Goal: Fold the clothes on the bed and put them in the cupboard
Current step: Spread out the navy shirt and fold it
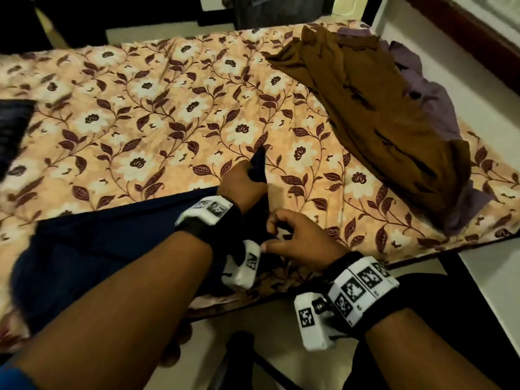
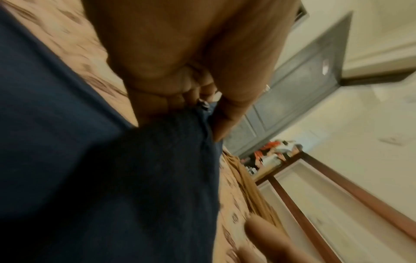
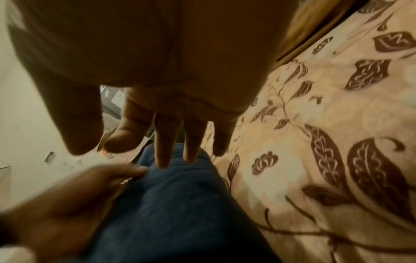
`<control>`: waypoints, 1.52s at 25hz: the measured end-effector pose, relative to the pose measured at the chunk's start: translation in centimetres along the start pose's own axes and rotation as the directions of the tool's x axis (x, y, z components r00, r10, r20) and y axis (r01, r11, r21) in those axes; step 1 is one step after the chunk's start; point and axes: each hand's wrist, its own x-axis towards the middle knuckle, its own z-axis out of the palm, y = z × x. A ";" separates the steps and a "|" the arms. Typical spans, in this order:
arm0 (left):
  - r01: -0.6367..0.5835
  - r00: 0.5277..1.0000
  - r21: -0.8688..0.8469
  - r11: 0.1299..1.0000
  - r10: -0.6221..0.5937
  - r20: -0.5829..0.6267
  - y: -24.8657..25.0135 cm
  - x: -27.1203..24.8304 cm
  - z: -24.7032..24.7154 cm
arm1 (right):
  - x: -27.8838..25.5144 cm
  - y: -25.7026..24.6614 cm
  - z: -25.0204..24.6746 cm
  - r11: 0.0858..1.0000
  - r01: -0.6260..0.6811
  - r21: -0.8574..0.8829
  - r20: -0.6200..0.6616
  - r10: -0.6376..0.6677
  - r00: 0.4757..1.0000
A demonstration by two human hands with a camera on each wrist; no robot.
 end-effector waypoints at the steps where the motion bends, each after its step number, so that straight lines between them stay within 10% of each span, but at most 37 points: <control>1: 0.040 0.999 -0.169 0.985 -0.043 -0.015 -2.2 -1.1 -2.6 | 0.0 -0.5 1.0 0.998 0.005 0.060 0.069 -0.009 0.998; 4: 0.126 0.974 -0.594 0.794 -0.212 -0.077 -10.7 -6.0 -10.1 | 1.3 -0.3 4.2 0.986 -0.013 0.164 -0.050 0.022 0.999; 7: 0.169 0.915 -0.676 0.717 -0.370 -0.163 -19.2 -9.5 -15.7 | 4.0 0.9 7.7 0.985 -0.160 0.056 -0.267 0.170 0.949; 11: 0.238 0.846 -0.733 0.638 -0.507 -0.167 -26.8 -11.1 -19.2 | 7.6 -0.6 13.7 0.886 -0.368 0.281 -0.132 0.416 0.900; 18: 0.169 0.856 -0.676 0.718 -0.447 -0.261 -29.0 -9.1 -18.7 | 10.8 -3.1 17.2 0.854 -0.411 0.318 -0.065 0.452 0.890; 23: 0.043 0.934 -0.703 0.710 -0.279 -0.225 -22.8 -7.2 -13.7 | 10.2 -3.7 6.9 0.876 -0.387 0.288 -0.200 0.450 0.870; 28: 0.074 0.939 -0.550 0.832 -0.244 -0.243 -20.3 -5.5 -10.3 | 8.6 -0.2 3.5 0.827 -0.346 -0.444 -0.327 0.210 0.921; 33: 0.136 0.882 -0.367 0.920 -0.281 -0.378 -20.4 -7.4 -12.8 | 8.3 1.7 8.7 0.650 -0.264 -0.712 -0.201 0.172 0.964; 38: 0.130 0.914 0.396 0.909 0.045 -0.403 -17.9 -7.2 -11.3 | 11.0 -0.7 10.5 0.461 -0.195 -0.866 -0.153 0.128 0.980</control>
